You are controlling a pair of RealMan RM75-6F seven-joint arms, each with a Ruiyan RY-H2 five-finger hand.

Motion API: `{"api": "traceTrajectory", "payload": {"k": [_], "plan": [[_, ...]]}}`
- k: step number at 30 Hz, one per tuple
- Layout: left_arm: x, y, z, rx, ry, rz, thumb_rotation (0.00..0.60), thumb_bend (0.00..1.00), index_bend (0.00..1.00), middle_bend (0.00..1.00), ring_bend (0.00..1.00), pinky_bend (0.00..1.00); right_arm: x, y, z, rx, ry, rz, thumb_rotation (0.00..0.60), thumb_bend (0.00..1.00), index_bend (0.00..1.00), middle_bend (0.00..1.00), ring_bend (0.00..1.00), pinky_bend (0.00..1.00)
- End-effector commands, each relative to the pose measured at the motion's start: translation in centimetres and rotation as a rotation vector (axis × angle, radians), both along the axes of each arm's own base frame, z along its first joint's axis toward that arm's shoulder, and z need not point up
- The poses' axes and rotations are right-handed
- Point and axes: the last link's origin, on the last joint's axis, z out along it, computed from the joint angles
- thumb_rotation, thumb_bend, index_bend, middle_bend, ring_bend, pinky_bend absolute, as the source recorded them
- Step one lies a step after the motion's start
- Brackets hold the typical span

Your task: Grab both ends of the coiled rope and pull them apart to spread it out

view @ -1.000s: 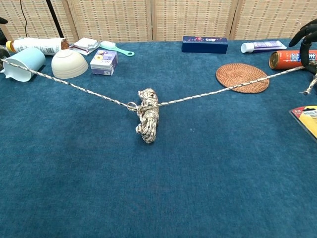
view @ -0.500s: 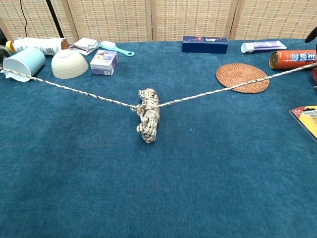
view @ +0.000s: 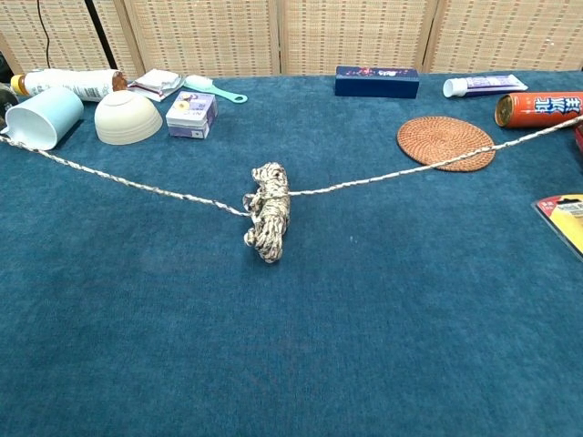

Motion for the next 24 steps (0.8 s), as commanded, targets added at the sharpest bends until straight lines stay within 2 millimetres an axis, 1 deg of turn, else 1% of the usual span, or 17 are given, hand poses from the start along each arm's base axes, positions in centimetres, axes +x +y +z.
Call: {"api": "traceTrajectory", "payload": {"k": [1,4,9,12,14,17,22,24], "plan": [[-0.2,0.1,0.2,0.006,0.0,0.009,0.6,0.49,0.65,0.0,0.0,0.0,0.0,0.0,0.1,-0.004,-0.001,0.0,0.6,0.54,0.67,0.26,0.13,0.0],[-0.2,0.2,0.3,0.01,-0.005,0.007,0.6,0.49,0.65,0.0,0.0,0.0,0.1,0.0,0.2,-0.006,-0.003,0.004,0.6,0.53,0.67,0.26,0.13,0.0],[1.0,0.5,0.0,0.008,-0.014,-0.04,0.6,0.49,0.65,0.0,0.0,0.0,0.7,0.1,0.2,-0.001,-0.01,0.028,0.6,0.54,0.67,0.26,0.13,0.0],[2.1,0.9,0.1,0.008,-0.012,-0.079,0.6,0.49,0.65,0.0,0.0,0.0,1.1,0.0,0.3,-0.006,-0.009,0.042,0.6,0.54,0.67,0.27,0.13,0.0],[2.9,1.2,0.2,0.008,-0.011,-0.101,0.6,0.49,0.65,0.0,0.0,0.0,0.8,-0.2,0.8,-0.023,0.0,0.032,0.6,0.54,0.67,0.27,0.14,0.0],[3.3,1.5,0.4,0.011,-0.013,-0.108,0.6,0.49,0.65,0.0,0.0,0.0,0.6,-0.2,1.5,-0.041,0.012,0.022,0.6,0.53,0.67,0.27,0.14,0.0],[3.8,1.8,0.3,0.013,-0.027,-0.11,0.6,0.49,0.65,0.0,0.0,0.0,0.3,-0.1,2.1,-0.053,0.022,0.015,0.6,0.54,0.67,0.27,0.14,0.0],[4.3,2.0,0.2,0.008,-0.032,-0.123,0.6,0.49,0.65,0.0,0.0,0.0,0.4,0.0,2.2,-0.054,0.018,0.016,0.6,0.54,0.67,0.27,0.14,0.0]]}}
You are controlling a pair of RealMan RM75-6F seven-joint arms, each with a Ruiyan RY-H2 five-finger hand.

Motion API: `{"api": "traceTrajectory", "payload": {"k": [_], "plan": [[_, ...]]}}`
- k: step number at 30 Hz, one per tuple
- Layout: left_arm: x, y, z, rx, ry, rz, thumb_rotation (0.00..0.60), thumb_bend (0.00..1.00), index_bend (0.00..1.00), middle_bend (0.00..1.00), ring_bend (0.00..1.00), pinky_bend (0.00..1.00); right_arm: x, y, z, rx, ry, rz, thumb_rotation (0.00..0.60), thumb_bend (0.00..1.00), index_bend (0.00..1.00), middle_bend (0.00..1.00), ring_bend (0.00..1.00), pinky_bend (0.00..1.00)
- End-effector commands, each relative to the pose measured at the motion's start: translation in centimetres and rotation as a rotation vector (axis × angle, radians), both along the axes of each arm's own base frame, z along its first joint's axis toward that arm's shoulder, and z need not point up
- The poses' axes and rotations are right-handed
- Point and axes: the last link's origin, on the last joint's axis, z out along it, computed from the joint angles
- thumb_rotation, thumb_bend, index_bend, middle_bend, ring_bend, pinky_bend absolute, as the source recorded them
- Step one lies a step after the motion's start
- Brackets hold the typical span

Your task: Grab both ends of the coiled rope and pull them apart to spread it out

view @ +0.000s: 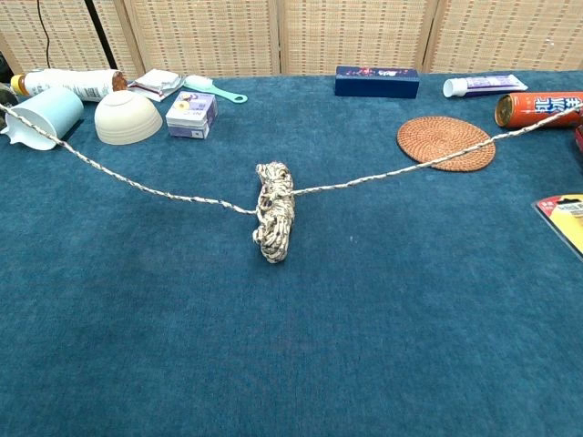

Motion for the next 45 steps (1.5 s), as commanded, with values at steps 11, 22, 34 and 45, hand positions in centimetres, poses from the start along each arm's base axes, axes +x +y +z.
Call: {"api": "traceTrajectory", "payload": {"k": [11,22,34,45], "plan": [[7.0,1.6,-2.6,-0.061,-0.03,-0.198,0.6,0.49,0.65,0.0,0.0,0.0,3.4,0.1,-2.1,0.09,-0.077,0.076,0.6,0.54,0.67,0.27,0.14,0.0],[13.8,1.8,-5.6,-0.136,-0.062,-0.367,0.6,0.49,0.65,0.0,0.0,0.0,7.8,-0.6,-4.9,0.186,-0.122,0.163,0.6,0.54,0.67,0.27,0.14,0.0],[18.6,1.2,-8.7,-0.207,-0.088,-0.461,0.6,0.48,0.6,0.0,0.0,0.0,11.2,-1.2,-8.0,0.282,-0.142,0.191,0.6,0.54,0.63,0.24,0.12,0.0],[20.5,0.5,-11.2,-0.301,-0.068,-0.433,0.6,0.26,0.0,0.0,0.0,0.0,11.3,-1.3,-9.0,0.322,-0.109,0.161,0.49,0.54,0.11,0.0,0.0,0.0]]}}
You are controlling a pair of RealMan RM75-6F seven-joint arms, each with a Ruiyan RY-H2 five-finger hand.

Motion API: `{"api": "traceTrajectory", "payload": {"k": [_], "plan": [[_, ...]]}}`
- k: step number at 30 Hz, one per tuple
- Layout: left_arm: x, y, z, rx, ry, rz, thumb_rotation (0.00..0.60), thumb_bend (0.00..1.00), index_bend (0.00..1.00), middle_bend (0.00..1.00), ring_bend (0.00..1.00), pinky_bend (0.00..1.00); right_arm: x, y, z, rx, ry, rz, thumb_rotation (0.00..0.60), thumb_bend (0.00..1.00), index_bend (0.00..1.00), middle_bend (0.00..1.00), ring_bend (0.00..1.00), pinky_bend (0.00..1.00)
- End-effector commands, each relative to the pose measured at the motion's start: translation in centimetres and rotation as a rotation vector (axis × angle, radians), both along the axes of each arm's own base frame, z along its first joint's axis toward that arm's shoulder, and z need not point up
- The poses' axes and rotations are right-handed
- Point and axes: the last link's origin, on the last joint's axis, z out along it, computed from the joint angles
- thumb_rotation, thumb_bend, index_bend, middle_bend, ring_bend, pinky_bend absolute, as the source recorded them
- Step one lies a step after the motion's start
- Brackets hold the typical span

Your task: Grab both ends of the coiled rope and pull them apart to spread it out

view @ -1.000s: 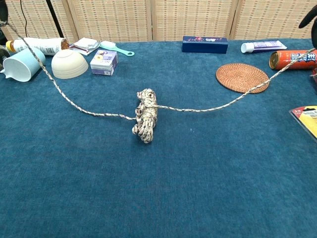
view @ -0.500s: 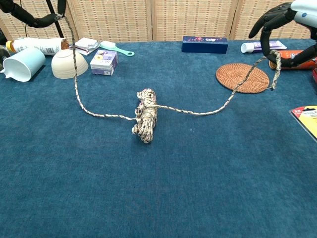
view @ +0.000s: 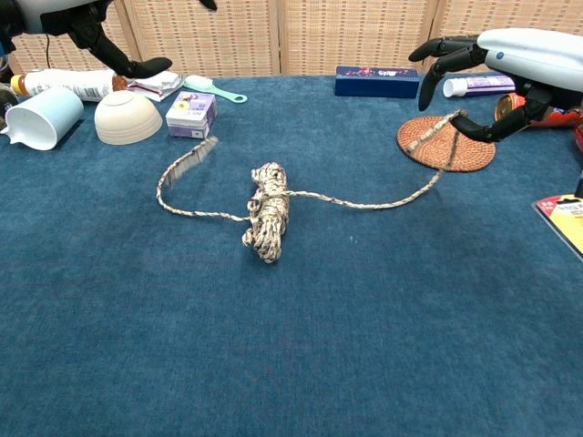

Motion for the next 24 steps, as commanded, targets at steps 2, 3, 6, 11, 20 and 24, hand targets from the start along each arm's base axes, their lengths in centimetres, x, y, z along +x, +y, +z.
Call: {"api": "traceTrajectory", "payload": {"k": [2,3,6,11,20,24], "plan": [[0.7,-0.4,-0.8,-0.043,0.029,0.02,0.6,0.22,0.0,0.0,0.0,0.0,-0.5,-0.1,0.2,-0.006,0.034,-0.018,0.369,0.54,0.01,0.0,0.0,0.0],[0.8,-0.5,-0.8,-0.047,0.03,0.023,0.6,0.2,0.0,0.0,0.0,0.0,-0.6,0.0,0.2,-0.011,0.038,-0.022,0.35,0.54,0.0,0.0,0.0,0.0],[1.1,-0.6,-0.7,-0.041,0.022,0.029,0.6,0.19,0.0,0.0,0.0,0.0,-1.0,0.1,0.5,-0.021,0.05,-0.039,0.322,0.54,0.0,0.0,0.0,0.0],[0.4,-0.6,0.4,-0.023,-0.001,0.061,0.6,0.19,0.0,0.0,0.0,0.0,-1.3,0.2,1.2,-0.035,0.048,-0.05,0.287,0.54,0.0,0.0,0.0,0.0],[-4.0,-2.1,3.4,0.015,0.025,0.188,0.6,0.19,0.0,0.0,0.0,0.0,-2.7,0.2,3.0,-0.093,0.047,-0.087,0.335,0.54,0.0,0.0,0.0,0.0],[-6.8,-3.7,5.2,0.067,0.075,0.27,0.6,0.19,0.0,0.0,0.0,0.0,-3.7,0.6,3.8,-0.12,0.014,-0.13,0.52,0.54,0.0,0.0,0.0,0.0]]}}
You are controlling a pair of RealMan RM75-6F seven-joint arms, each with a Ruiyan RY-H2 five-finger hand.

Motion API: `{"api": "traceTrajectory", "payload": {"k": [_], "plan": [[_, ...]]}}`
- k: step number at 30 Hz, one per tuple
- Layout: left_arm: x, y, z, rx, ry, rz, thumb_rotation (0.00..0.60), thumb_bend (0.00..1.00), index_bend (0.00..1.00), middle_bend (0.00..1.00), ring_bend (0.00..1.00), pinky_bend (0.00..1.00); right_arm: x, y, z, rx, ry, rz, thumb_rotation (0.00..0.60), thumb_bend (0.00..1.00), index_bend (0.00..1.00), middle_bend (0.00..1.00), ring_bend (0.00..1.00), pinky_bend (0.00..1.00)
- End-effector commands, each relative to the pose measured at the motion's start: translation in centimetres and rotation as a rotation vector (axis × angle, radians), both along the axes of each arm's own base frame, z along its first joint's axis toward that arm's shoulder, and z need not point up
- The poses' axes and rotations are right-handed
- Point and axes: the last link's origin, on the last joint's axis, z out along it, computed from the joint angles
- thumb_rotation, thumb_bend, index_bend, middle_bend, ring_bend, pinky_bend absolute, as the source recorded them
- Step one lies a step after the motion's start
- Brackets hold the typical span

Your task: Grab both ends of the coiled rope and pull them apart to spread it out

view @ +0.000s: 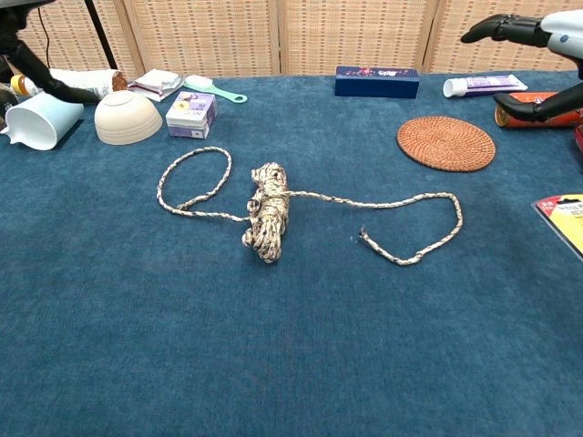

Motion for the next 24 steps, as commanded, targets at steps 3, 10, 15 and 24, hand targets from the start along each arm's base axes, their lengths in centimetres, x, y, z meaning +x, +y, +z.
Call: {"api": "traceTrajectory", "payload": {"k": [3,10,15,24], "plan": [[-4.8,-3.5,2.9,0.057,0.032,0.159,0.6,0.19,0.0,0.0,0.0,0.0,-2.0,0.7,1.4,-0.065,0.003,-0.054,0.593,0.54,0.03,0.0,0.0,0.0],[-8.9,-7.0,4.9,0.137,-0.007,0.282,0.6,0.19,0.0,0.0,0.0,0.0,-4.5,2.1,3.1,-0.142,0.023,-0.125,0.6,0.54,0.18,0.01,0.0,0.0],[-11.8,-9.7,5.6,0.185,-0.007,0.364,0.6,0.19,0.0,0.0,0.0,0.0,-6.0,3.5,4.1,-0.191,0.028,-0.174,0.6,0.54,0.21,0.03,0.0,0.0],[-15.8,-16.0,6.6,0.274,-0.017,0.482,0.6,0.19,0.0,0.0,0.0,0.0,-9.1,8.2,5.7,-0.264,0.079,-0.296,0.6,0.54,0.21,0.04,0.0,0.0]]}}
